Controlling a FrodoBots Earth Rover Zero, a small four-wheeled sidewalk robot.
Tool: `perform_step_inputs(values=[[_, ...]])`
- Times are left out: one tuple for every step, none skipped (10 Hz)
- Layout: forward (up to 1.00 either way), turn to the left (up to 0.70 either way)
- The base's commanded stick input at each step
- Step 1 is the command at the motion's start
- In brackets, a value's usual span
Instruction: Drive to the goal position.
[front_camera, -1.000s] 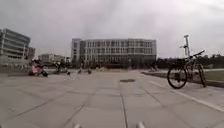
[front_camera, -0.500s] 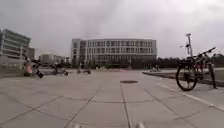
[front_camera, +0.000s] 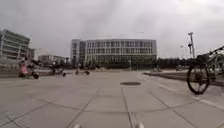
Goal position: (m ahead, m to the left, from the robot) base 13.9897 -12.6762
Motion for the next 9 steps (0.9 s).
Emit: perform_step_inputs(values=[[0.85,0.0],[0.85,0.0],[0.85,0.0],[0.85,0.0],[0.85,0.0],[0.85,-0.07],[0.85,-0.12],[0.85,-0.19],[0.85,-0.19]])
